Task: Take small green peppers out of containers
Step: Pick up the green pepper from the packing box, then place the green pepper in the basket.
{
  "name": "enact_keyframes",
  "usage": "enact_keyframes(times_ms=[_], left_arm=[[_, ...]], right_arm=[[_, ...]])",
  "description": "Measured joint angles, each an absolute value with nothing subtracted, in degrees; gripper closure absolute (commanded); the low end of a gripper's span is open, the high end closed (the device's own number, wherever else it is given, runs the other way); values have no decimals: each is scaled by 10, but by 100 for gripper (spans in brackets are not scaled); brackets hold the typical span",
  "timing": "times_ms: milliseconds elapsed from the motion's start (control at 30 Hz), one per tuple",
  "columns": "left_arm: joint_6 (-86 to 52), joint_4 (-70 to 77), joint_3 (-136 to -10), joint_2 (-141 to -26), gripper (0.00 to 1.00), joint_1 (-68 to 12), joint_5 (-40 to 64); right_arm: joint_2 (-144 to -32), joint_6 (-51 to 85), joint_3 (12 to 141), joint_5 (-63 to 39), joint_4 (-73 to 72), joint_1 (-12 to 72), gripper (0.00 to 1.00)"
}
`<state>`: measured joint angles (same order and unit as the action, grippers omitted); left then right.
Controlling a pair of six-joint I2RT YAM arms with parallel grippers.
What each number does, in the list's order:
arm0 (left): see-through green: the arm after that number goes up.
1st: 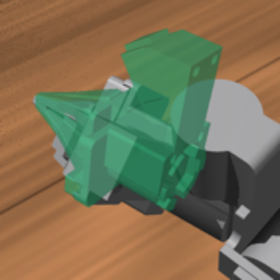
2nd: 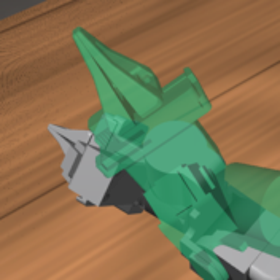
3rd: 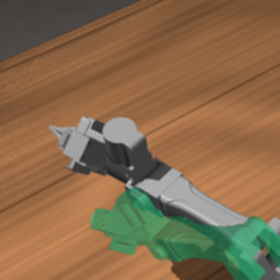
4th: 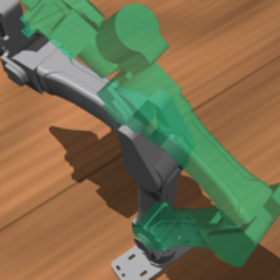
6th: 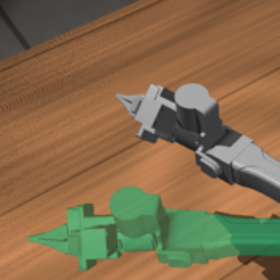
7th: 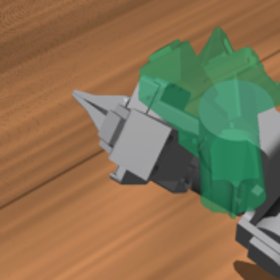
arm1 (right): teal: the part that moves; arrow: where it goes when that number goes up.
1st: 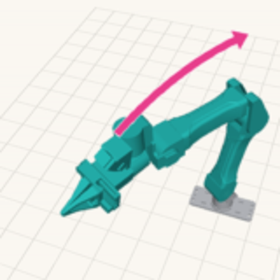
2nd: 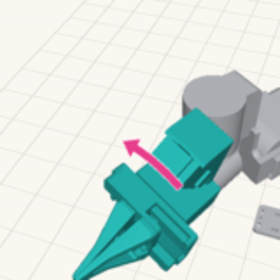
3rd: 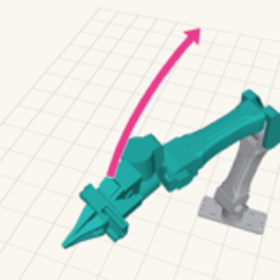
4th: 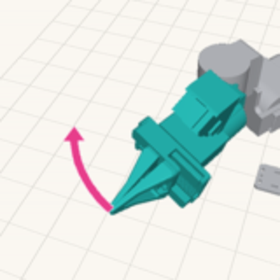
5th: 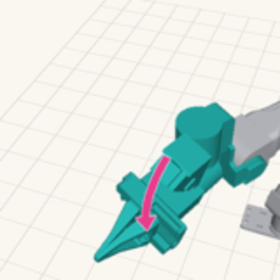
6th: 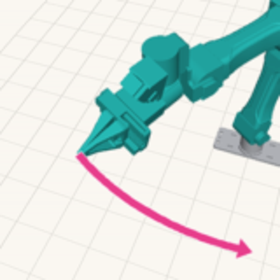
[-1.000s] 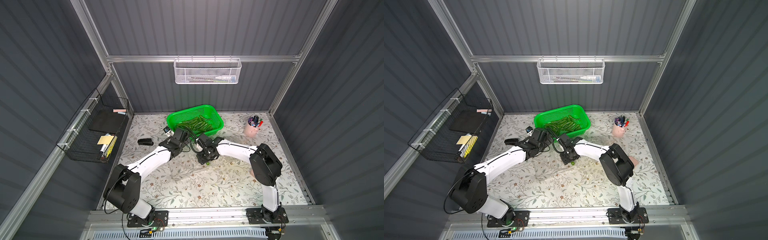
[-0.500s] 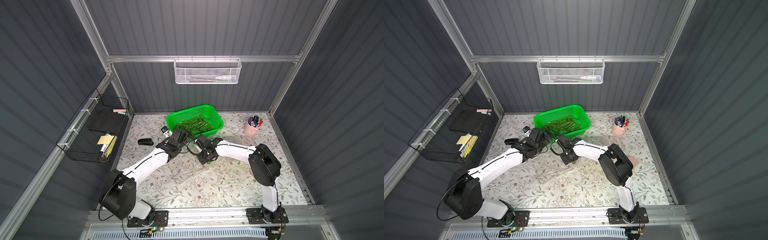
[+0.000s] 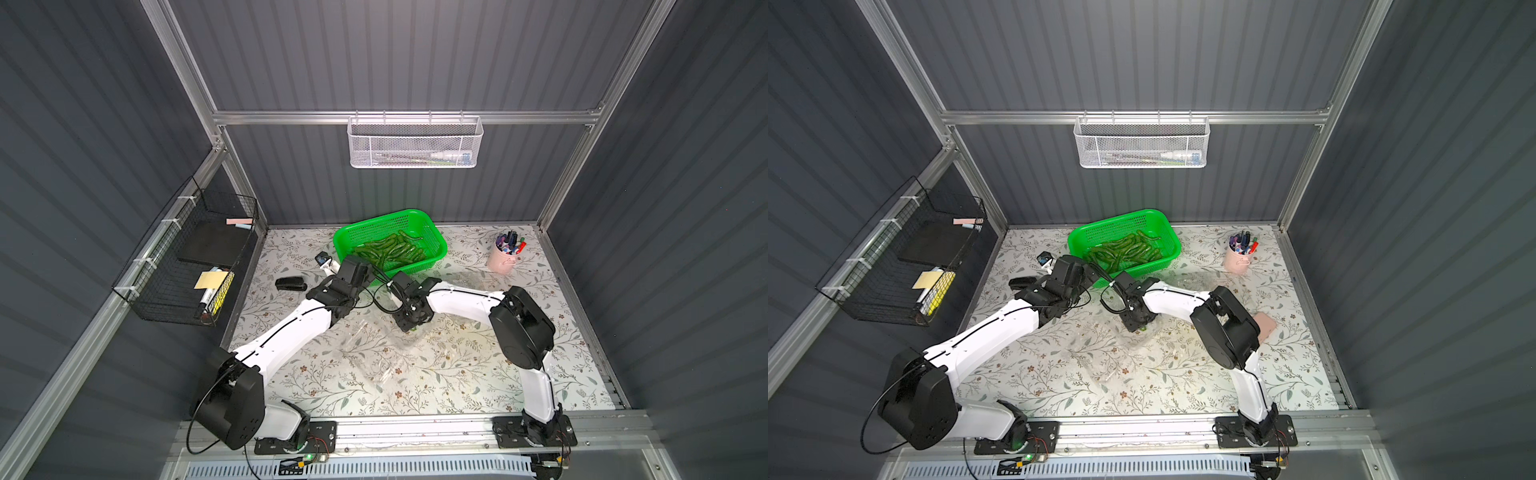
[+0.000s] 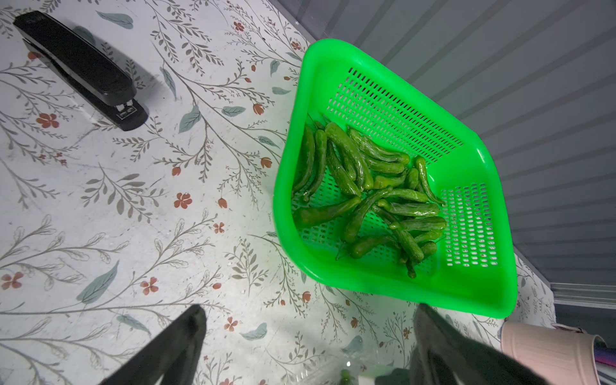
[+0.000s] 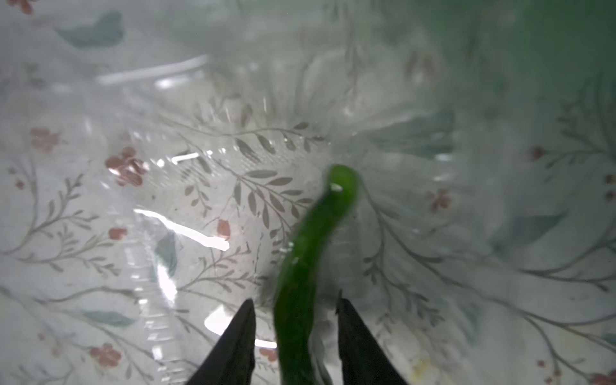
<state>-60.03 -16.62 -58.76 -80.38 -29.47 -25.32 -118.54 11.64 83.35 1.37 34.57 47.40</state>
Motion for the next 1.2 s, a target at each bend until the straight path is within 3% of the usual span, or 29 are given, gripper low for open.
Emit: enact_keyframes(times_ms=[267,600,633,733,767,867,967,1100,1200], left_arm=[[-600,-168,-588,-804,1,-295,-253],[-600,-168,-588,-810,1,-295,-252],[-600,-168,-588,-810,1,-295,-251],[-600,-168,-588,-813,1,-294,-247],[-600,-169,-588,-815,1,-294,-246],[-600,-174,-588,-820,1,-290,-244],[-595,-181,-588,-820,1,-282,-242],[-582,-187,-588,-820,1,-256,-244],[-564,-202,-590,-819,1,-237,-276]], right_arm=[[-1177,125,834,4,343,474,96],[-1043,125,878,-12,316,458,95],[-1048,129,905,-20,301,446,92],[-1097,155,1013,-46,270,398,50],[-1126,166,1062,-56,259,376,46],[-1196,195,1172,-88,249,320,45],[-1213,222,1195,-112,256,279,45],[-1131,244,1067,-116,226,265,42],[-1016,258,902,-84,173,275,27]])
